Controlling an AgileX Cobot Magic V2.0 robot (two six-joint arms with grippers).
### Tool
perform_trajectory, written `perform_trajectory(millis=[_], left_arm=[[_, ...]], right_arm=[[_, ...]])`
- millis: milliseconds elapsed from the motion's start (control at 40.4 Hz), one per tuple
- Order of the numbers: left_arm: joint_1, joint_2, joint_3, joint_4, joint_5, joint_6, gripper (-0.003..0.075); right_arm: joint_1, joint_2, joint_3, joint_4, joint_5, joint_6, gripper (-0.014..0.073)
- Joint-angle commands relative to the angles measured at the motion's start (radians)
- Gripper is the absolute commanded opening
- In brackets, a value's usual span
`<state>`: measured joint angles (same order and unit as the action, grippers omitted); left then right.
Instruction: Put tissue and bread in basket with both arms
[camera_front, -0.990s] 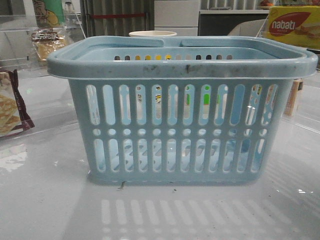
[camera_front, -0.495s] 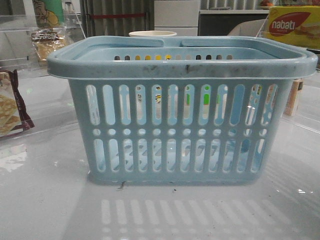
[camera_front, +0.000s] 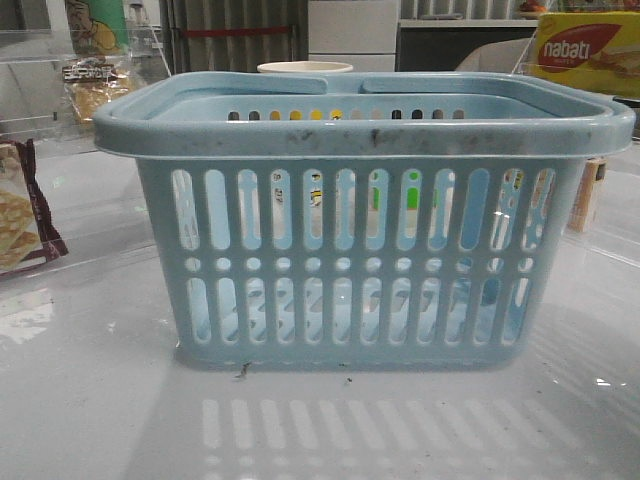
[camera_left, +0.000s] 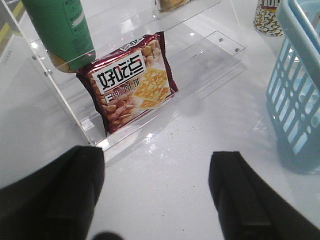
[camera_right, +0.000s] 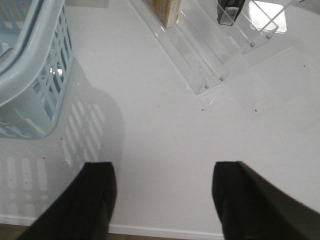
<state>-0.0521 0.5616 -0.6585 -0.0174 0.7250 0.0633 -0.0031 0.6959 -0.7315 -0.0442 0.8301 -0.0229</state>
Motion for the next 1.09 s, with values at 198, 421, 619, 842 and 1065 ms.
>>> perform_trajectory(millis=[198, 421, 619, 842, 1065], left_arm=[[-0.02, 0.011, -0.031, -0.016, -0.085, -0.011, 0.0506], [-0.02, 0.011, -0.031, -0.016, -0.085, -0.011, 0.0506], [-0.02, 0.011, -0.031, -0.016, -0.085, -0.011, 0.0506], [-0.02, 0.011, -0.031, -0.016, -0.085, -0.011, 0.0506], [-0.02, 0.011, -0.031, -0.016, -0.085, -0.011, 0.0506]], right_arm=[[-0.1, 0.153, -0.077, -0.044, -0.205, 0.033, 0.0529], [-0.18, 0.393, -0.22, -0.043, -0.267, 0.033, 0.0529], [-0.194, 0.64, -0.406, -0.037, -0.229, 0.033, 0.0529], [-0.194, 0.88, -0.612, -0.037, -0.195, 0.033, 0.0529], [-0.194, 1.034, -0.749, -0.054, -0.223, 0.033, 0.0529]])
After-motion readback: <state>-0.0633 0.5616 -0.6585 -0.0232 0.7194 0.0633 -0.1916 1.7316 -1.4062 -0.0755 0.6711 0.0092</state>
